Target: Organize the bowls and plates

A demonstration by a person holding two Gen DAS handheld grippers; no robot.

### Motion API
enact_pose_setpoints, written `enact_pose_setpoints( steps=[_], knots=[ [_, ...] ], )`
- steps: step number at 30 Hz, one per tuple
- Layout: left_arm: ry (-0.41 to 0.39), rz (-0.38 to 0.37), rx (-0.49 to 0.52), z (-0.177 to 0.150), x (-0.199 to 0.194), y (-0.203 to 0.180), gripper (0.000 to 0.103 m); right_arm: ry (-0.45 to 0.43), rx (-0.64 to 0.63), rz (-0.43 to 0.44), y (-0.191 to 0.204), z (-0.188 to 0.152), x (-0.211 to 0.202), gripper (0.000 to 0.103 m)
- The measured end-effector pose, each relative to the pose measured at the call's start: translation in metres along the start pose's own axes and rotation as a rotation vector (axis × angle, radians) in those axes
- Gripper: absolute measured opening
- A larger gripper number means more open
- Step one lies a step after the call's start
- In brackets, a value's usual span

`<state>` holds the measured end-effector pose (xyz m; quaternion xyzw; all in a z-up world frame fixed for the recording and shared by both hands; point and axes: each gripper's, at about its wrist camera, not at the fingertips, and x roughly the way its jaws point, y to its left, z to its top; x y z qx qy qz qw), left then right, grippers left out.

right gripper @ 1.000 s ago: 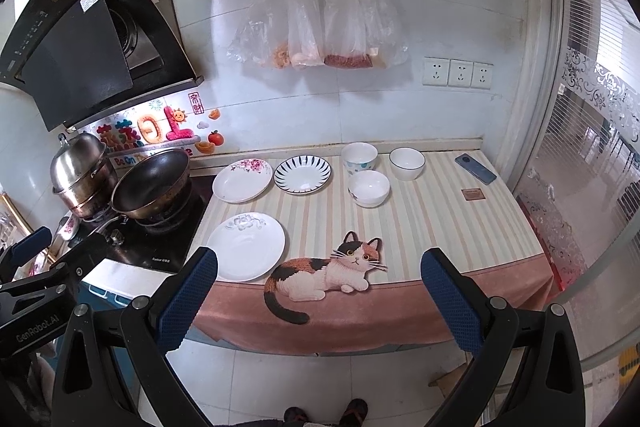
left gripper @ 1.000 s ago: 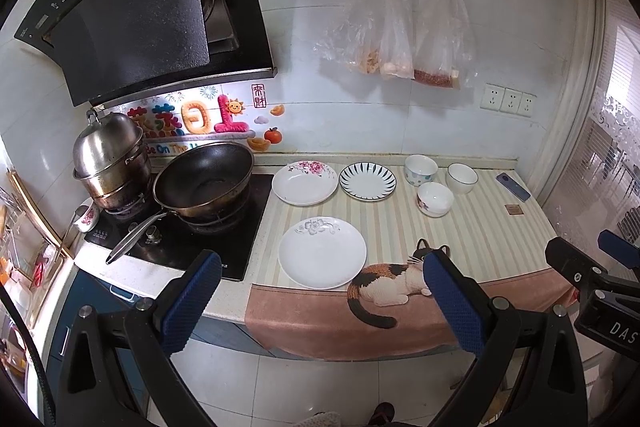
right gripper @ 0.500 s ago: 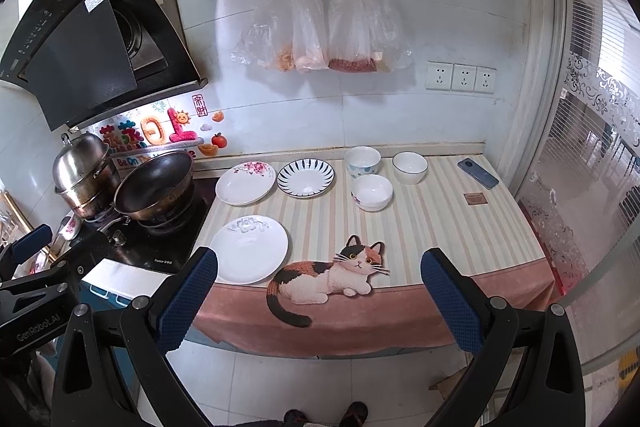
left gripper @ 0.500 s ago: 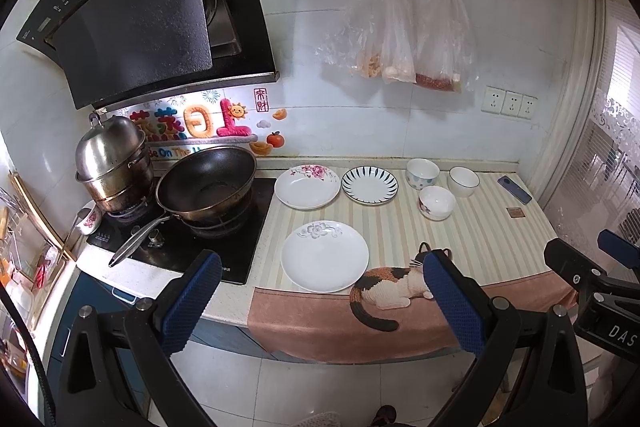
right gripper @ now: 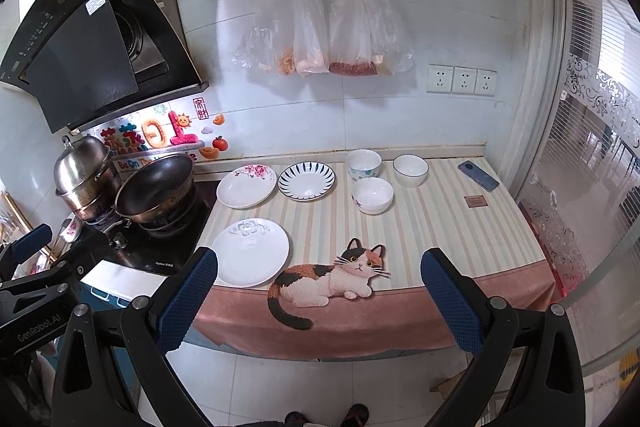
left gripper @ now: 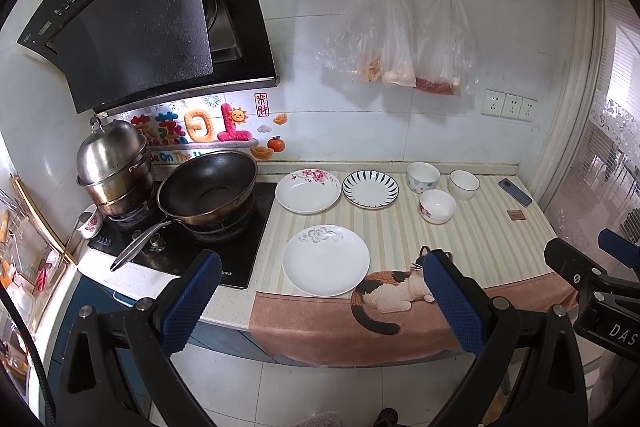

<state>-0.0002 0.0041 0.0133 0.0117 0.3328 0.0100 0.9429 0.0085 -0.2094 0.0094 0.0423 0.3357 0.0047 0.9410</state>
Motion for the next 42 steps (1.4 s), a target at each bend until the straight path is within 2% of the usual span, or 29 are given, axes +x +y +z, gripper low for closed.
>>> enact_pose_setpoints(
  steps=[16,20,23,27,30,35,39,42],
  knots=[
    [0.002,-0.001,-0.001,-0.002,0.003,0.000,0.103,0.007,0.004,0.006,0.003,0.005,0.004,0.103],
    [0.006,0.000,-0.011,-0.004,0.021,0.008,0.103,0.015,0.027,0.024,0.004,0.003,0.016,0.103],
    [0.016,0.007,-0.011,-0.010,0.047,0.020,0.103,0.065,0.040,0.040,0.007,0.000,0.039,0.103],
    [0.043,0.038,0.008,-0.021,0.096,0.035,0.103,0.152,0.053,0.064,0.016,-0.004,0.090,0.103],
    [0.133,0.034,0.021,-0.031,0.147,0.046,0.103,0.238,0.060,0.096,0.022,-0.011,0.143,0.103],
    [0.274,0.026,-0.002,-0.044,0.236,0.061,0.103,0.428,0.107,0.182,0.021,-0.032,0.258,0.103],
    [0.331,0.052,-0.006,-0.049,0.303,0.068,0.103,0.536,0.147,0.250,0.014,-0.047,0.352,0.103],
    [0.415,0.060,-0.014,-0.056,0.359,0.075,0.103,0.608,0.131,0.266,0.010,-0.055,0.417,0.102]
  ],
)
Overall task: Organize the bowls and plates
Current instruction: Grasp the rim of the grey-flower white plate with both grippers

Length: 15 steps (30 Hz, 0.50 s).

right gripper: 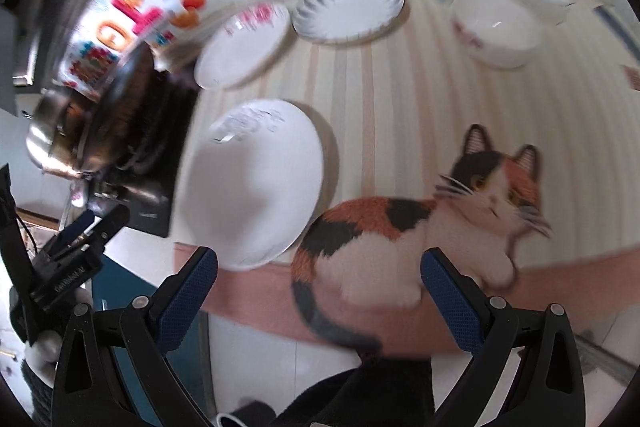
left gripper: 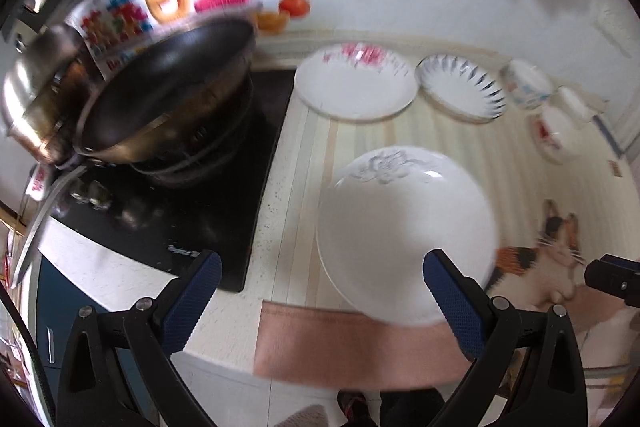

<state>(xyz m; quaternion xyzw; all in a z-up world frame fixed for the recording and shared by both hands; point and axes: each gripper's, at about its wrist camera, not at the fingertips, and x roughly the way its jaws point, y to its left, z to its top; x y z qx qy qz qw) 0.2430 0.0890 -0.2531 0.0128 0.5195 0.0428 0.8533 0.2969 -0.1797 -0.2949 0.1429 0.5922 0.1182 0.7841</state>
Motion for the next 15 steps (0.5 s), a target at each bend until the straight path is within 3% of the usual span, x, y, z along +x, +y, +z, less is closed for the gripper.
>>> enact_pose_setpoints(
  steps=[4,7,13,15],
  knots=[
    [0.100,-0.014,-0.024,0.016,0.054,0.004,0.103,0.090,0.000,0.074,-0.014,0.036,0.061,0.099],
    [0.178,-0.038,-0.052,0.021,0.089,0.008,0.102,0.148,-0.020,0.116,-0.012,0.054,0.097,0.088],
    [0.283,-0.105,-0.056,0.024,0.131,0.004,0.073,0.229,-0.074,0.151,0.001,0.072,0.143,0.059],
    [0.311,-0.117,-0.055,0.023,0.138,0.001,0.063,0.251,-0.083,0.170,0.004,0.075,0.152,0.041]
  ],
)
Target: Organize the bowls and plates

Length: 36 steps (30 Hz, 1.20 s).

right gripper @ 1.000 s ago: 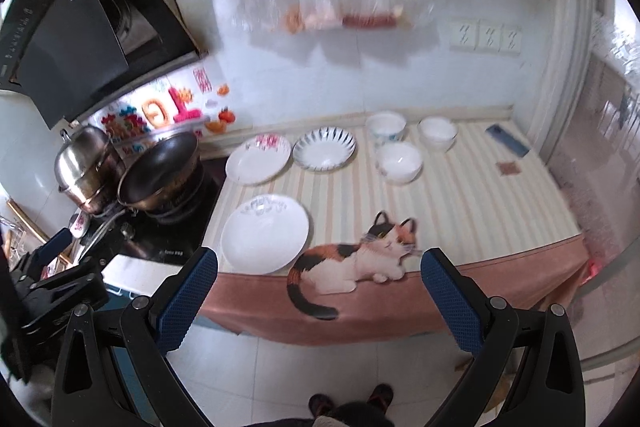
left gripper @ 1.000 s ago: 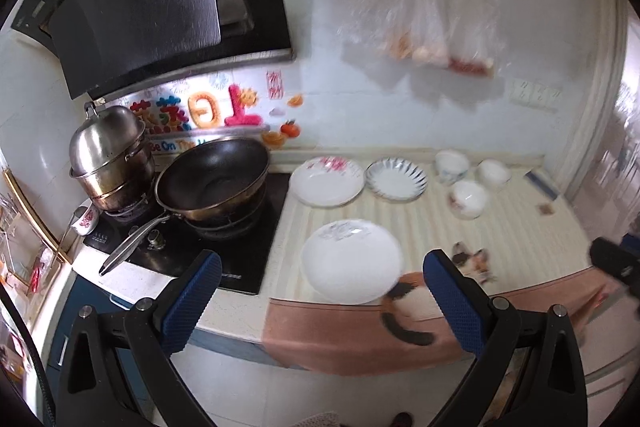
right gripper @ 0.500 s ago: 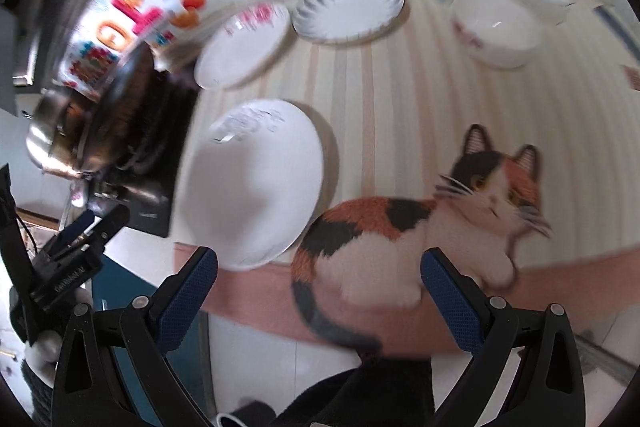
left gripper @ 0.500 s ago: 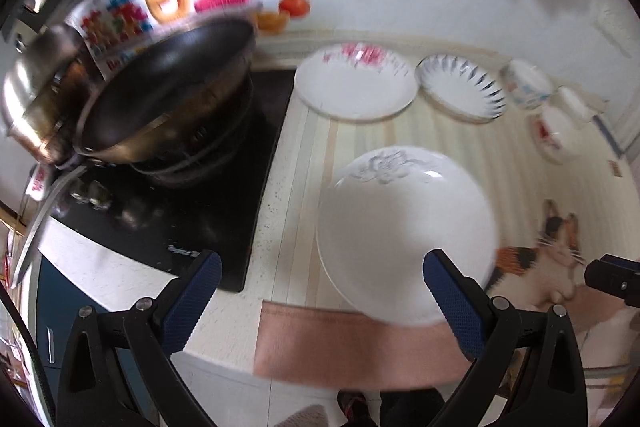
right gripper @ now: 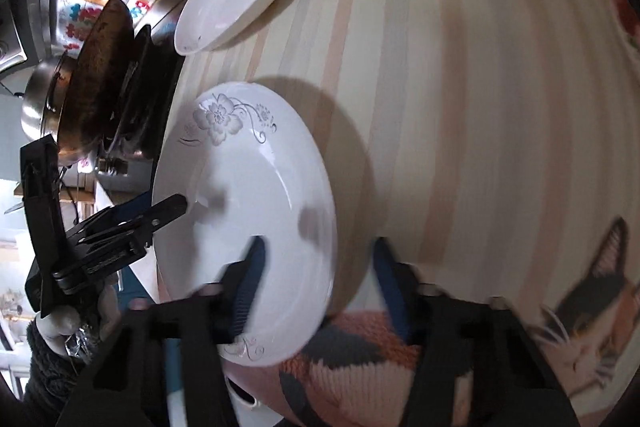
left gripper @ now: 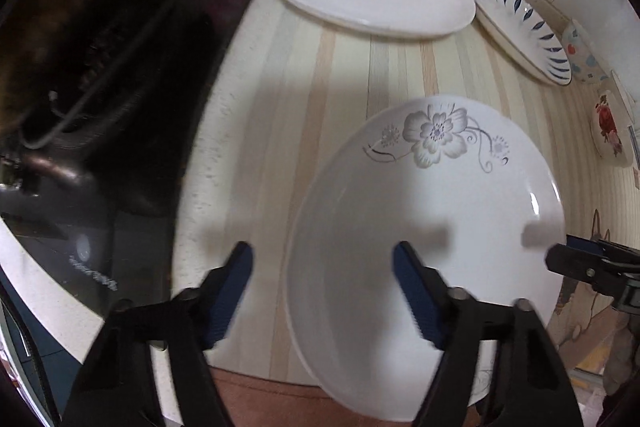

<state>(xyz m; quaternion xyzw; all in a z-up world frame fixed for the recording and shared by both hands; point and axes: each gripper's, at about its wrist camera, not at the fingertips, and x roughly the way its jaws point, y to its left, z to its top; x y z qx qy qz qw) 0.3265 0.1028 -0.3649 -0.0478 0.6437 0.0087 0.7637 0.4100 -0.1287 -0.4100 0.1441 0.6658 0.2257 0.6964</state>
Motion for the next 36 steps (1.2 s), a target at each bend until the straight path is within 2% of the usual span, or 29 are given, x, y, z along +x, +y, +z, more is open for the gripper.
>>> enact_pose_setpoints(
  steps=[1,2,3,10,13,18,27,36],
  knots=[
    [0.009,-0.008,-0.002,0.001,0.003,0.001,0.056,0.014,-0.005,0.013,0.001,0.003,0.005,0.030],
    [0.016,-0.017,-0.004,0.000,0.005,0.000,0.051,0.019,-0.008,0.020,0.002,0.004,0.008,0.025],
    [0.014,-0.034,-0.008,-0.001,0.005,-0.001,0.049,0.020,-0.014,0.016,0.003,0.006,0.010,0.024],
    [-0.001,-0.019,-0.031,-0.005,0.002,-0.008,0.049,0.012,-0.036,0.012,0.006,0.008,0.013,0.024],
    [-0.016,-0.002,-0.019,-0.007,-0.006,-0.017,0.049,0.011,-0.033,0.016,0.005,0.005,0.008,0.024],
    [-0.016,-0.022,-0.013,-0.006,-0.017,-0.024,0.049,0.002,-0.008,0.022,-0.008,0.000,-0.009,0.024],
    [-0.029,-0.070,0.040,-0.011,-0.029,-0.081,0.049,-0.042,0.045,-0.009,-0.043,-0.018,-0.061,0.024],
    [-0.025,-0.122,0.135,-0.017,-0.024,-0.150,0.049,-0.071,0.136,-0.043,-0.105,-0.047,-0.103,0.024]
  ],
)
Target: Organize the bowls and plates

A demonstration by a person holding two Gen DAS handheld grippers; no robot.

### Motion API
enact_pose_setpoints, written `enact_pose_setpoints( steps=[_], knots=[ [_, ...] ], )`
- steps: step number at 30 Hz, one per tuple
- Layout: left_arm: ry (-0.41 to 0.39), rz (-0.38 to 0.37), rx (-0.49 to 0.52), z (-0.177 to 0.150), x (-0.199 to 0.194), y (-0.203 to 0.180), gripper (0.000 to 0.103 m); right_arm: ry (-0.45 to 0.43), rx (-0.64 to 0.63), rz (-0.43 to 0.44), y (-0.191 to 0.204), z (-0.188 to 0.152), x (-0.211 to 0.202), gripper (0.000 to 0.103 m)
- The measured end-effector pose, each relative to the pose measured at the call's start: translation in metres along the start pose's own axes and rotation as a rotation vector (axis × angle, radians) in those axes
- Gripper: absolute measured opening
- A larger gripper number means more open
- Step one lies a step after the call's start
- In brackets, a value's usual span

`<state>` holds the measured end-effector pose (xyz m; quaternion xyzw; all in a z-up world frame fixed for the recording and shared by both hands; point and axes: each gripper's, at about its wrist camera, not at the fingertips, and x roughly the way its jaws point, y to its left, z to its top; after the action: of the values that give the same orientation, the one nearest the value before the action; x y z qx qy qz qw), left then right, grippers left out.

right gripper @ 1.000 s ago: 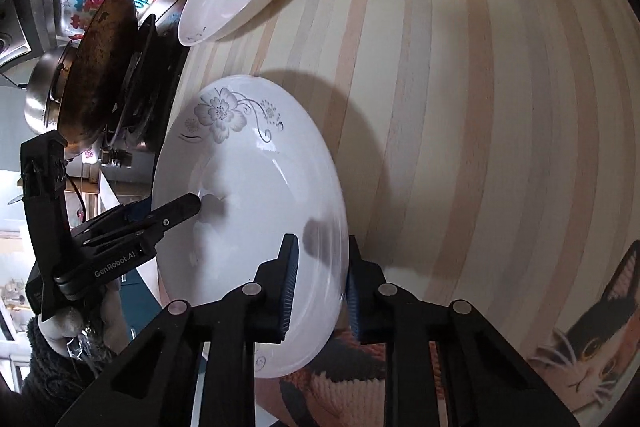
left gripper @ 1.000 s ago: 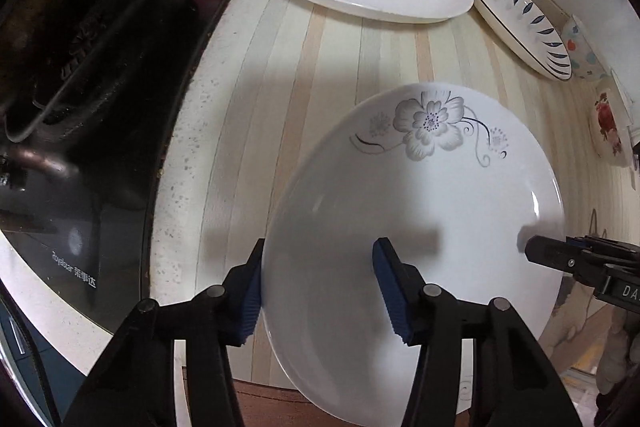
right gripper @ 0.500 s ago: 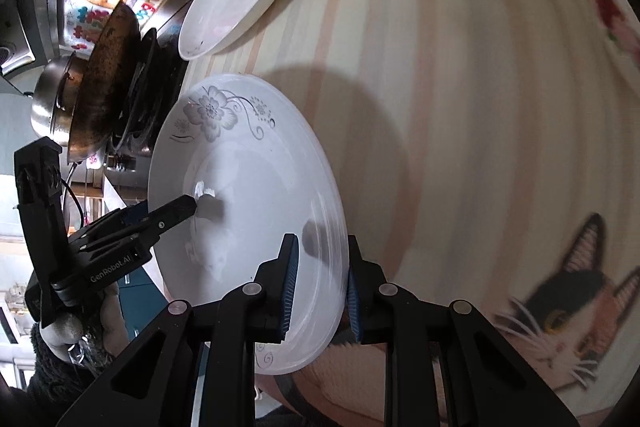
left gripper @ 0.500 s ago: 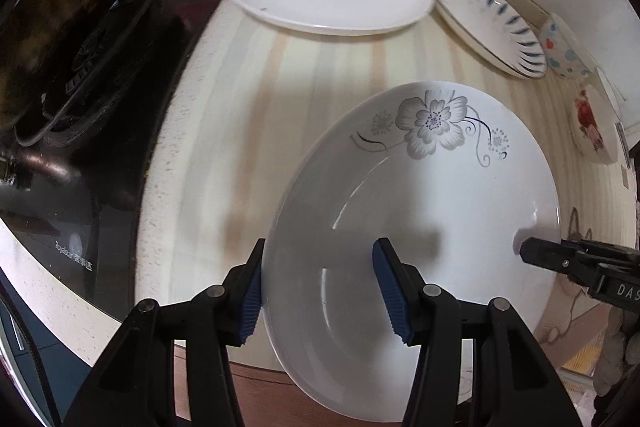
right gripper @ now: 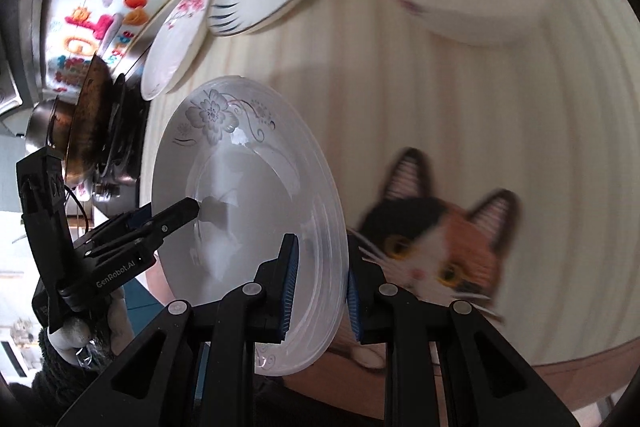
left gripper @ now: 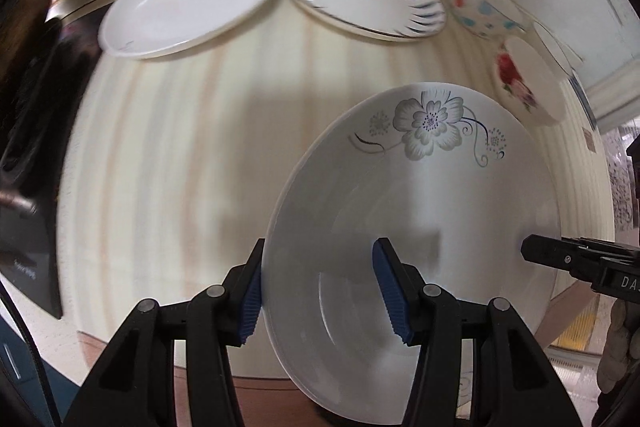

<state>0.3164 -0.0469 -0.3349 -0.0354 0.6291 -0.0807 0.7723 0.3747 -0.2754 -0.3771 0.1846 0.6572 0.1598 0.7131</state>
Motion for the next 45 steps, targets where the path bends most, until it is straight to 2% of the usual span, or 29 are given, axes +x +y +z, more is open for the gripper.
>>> enact_pose_setpoints(
  steps=[6,14,24,36,38,40,42,44,45],
  knots=[
    [0.011,-0.010,0.057,0.009,0.010,-0.031,0.049,-0.010,0.063,-0.001,-0.039,-0.008,-0.008,0.024],
    [0.019,0.002,0.089,0.019,0.023,-0.047,0.049,-0.014,0.120,0.011,-0.073,-0.010,-0.003,0.024],
    [0.034,0.010,0.092,0.034,0.047,-0.058,0.049,-0.009,0.141,0.003,-0.077,-0.004,0.004,0.024],
    [0.028,-0.018,0.112,0.027,0.048,-0.049,0.049,-0.015,0.168,-0.021,-0.068,-0.008,0.003,0.026],
    [0.006,-0.012,0.121,0.030,0.037,-0.045,0.049,-0.036,0.193,-0.005,-0.071,-0.010,-0.010,0.030],
    [-0.037,-0.009,0.117,0.036,0.017,-0.036,0.049,-0.055,0.207,-0.033,-0.070,-0.011,-0.025,0.035],
    [-0.099,-0.006,0.092,0.045,-0.008,-0.020,0.049,-0.089,0.208,-0.040,-0.057,-0.007,-0.046,0.037],
    [-0.148,0.008,0.062,0.054,-0.026,-0.003,0.049,-0.121,0.191,-0.019,-0.034,0.004,-0.060,0.047],
    [-0.173,0.019,0.035,0.062,-0.036,0.010,0.049,-0.133,0.178,-0.008,-0.023,0.011,-0.064,0.049]
  ],
)
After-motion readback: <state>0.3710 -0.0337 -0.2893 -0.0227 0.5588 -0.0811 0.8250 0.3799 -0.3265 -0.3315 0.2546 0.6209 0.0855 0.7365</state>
